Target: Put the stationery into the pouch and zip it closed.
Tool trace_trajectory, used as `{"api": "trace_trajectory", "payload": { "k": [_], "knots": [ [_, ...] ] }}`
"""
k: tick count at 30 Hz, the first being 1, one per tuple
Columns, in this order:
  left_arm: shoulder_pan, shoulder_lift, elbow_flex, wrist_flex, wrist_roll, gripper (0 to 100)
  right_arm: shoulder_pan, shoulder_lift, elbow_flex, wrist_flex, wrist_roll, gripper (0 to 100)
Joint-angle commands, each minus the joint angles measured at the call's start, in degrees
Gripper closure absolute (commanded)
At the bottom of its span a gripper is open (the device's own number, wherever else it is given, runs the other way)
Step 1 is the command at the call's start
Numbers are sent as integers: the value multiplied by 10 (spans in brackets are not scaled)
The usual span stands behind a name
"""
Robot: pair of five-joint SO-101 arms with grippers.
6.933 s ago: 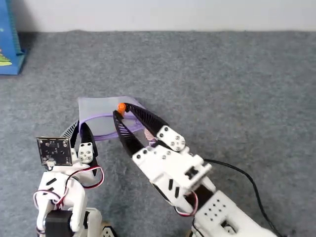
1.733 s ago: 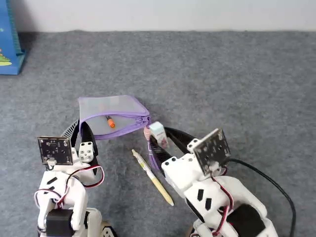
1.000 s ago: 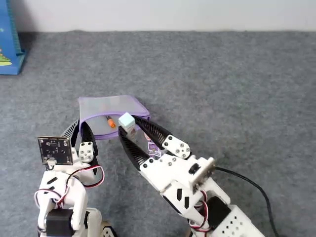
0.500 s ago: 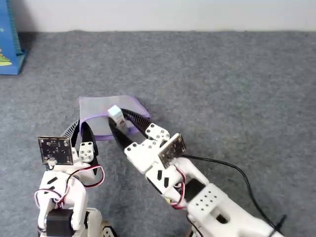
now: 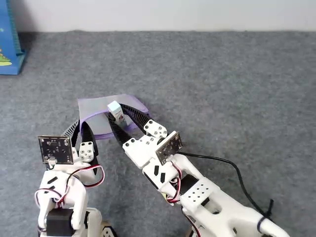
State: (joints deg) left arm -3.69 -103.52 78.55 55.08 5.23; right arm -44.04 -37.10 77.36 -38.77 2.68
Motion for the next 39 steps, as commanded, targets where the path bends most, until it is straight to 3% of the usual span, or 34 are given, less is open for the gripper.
{"api": "trace_trajectory", "payload": {
  "k": [1, 4, 15, 22, 25, 29, 34, 39],
  "knots": [
    [6, -10, -5, -18, 3, 988, 7, -5, -2, 22, 19, 859],
    [6, -10, -5, -18, 3, 988, 7, -37, 15, 54, 19, 809],
    [6, -10, -5, -18, 3, 988, 9, -274, 38, 257, 15, 809],
    [6, -10, -6, -18, 3, 988, 9, -336, 34, 323, 14, 997],
    [4, -10, -6, -18, 3, 988, 10, -336, 39, 335, 15, 957],
    [2, -10, -6, -18, 3, 988, 24, -342, 24, 469, 4, 982],
    [-33, -10, -7, -36, 8, 988, 117, -336, -50, 703, -73, 983],
    [-57, -10, -6, -46, 31, 988, 171, -335, -100, 863, -72, 983]
  ]
}}
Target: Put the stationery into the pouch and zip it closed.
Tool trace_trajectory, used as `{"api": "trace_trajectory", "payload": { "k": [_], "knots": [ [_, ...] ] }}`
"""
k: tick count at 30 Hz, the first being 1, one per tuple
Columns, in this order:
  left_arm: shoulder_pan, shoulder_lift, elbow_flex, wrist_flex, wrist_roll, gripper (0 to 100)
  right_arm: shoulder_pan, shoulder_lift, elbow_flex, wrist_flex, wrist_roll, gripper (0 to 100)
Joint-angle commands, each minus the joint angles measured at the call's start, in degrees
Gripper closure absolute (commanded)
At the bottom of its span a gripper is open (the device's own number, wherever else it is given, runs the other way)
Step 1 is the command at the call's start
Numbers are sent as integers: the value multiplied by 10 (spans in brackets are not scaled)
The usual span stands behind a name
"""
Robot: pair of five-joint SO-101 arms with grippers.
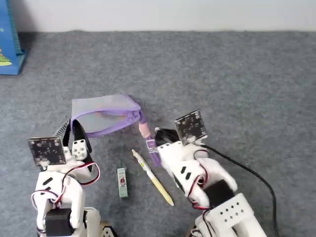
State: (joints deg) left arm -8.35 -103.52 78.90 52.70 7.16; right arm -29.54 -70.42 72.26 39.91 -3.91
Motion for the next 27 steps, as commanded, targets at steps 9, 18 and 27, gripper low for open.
{"api": "trace_trajectory", "payload": {
  "k": [9, 18, 27],
  "knots": [
    [-43, -10, -11, -24, 18, 988, 31, 31, -48, 106, 13, 940],
    [-55, -10, -11, -31, 38, 988, 87, 326, -146, 60, 13, 849],
    [-51, -10, -10, -31, 38, 988, 43, 589, -267, -36, 14, 827]
  ]
}}
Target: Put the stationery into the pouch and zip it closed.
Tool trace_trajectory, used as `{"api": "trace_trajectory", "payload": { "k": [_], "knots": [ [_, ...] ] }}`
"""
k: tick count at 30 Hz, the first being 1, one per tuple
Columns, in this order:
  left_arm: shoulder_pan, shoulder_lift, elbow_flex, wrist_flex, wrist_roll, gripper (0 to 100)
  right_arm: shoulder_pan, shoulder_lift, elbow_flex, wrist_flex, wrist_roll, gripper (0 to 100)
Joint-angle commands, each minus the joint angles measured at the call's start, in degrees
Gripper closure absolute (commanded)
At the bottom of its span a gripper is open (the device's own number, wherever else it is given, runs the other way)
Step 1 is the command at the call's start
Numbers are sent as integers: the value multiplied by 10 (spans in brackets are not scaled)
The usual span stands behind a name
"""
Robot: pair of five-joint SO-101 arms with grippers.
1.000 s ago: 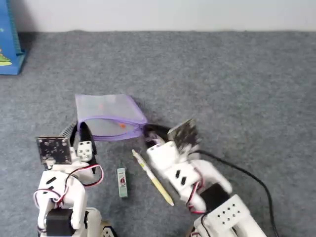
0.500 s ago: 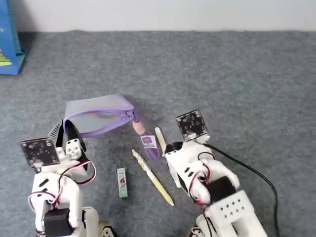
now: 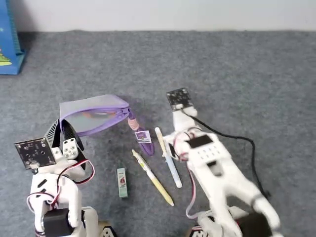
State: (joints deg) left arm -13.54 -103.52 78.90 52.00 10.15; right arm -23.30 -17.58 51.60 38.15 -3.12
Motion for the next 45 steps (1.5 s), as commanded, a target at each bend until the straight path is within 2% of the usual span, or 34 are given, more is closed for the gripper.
{"api": "trace_trajectory", "payload": {
  "k": [1, 19, 24, 25, 33, 45],
  "knots": [
    [1, -10, -10, -24, 8, 988, -25, 84, -76, -17, 6, 828],
    [2, -10, -9, -24, 8, 988, -48, 255, -210, -16, 8, 834],
    [3, -10, -9, -23, 8, 988, -46, 248, -209, -16, 8, 998],
    [3, -10, -9, -23, 8, 988, -44, 240, -207, -14, 8, 980],
    [17, -10, -8, -21, 7, 988, -46, 80, -145, 79, 5, 991],
    [18, -10, -8, -21, 7, 988, -59, -320, 40, 84, 5, 991]
  ]
}}
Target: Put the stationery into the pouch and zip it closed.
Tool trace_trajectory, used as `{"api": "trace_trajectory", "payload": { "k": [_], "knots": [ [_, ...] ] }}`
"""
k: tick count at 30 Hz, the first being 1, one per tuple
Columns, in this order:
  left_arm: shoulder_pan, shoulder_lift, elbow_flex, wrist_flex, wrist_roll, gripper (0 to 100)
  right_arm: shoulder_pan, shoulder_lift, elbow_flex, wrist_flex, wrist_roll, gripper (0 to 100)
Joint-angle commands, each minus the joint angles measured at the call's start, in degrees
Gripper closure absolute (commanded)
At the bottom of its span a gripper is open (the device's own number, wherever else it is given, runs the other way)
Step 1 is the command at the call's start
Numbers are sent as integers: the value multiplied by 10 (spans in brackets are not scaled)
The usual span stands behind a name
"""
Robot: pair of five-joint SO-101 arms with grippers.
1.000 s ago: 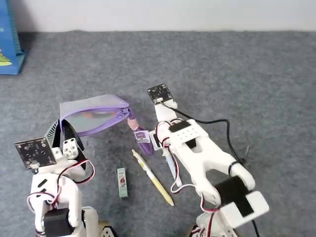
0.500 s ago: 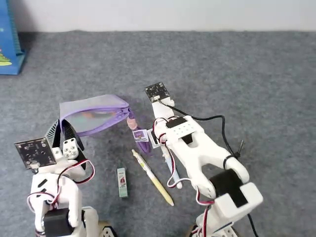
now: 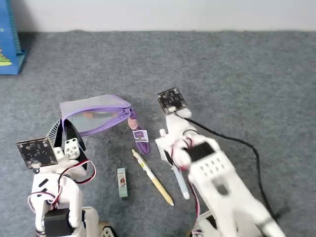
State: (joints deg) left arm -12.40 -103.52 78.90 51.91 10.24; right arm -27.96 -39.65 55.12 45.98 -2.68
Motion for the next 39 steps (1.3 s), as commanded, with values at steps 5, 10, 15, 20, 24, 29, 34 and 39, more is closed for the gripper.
{"api": "trace_trajectory", "payload": {
  "k": [5, 10, 15, 20, 24, 29, 34, 39],
  "knots": [
    [6, -10, -8, -20, 6, 988, -58, -218, 23, 4, -28, 991],
    [6, -10, -7, -20, 6, 988, -101, -310, 25, -35, -68, 991],
    [6, -10, -7, -20, 6, 988, -104, -363, 25, -107, -96, 991],
    [7, -10, -7, -20, 6, 988, -104, -370, 25, -195, -133, 991],
    [27, -10, -7, -17, 6, 988, -105, -369, 25, -269, -144, 991],
    [31, -10, -7, -12, 5, 988, -105, -369, 26, -352, -144, 991],
    [31, -10, -7, -13, 5, 988, -104, -348, 42, -467, -142, 991],
    [31, -10, -8, -12, 5, 988, -101, -265, 56, -580, -141, 991]
  ]
}}
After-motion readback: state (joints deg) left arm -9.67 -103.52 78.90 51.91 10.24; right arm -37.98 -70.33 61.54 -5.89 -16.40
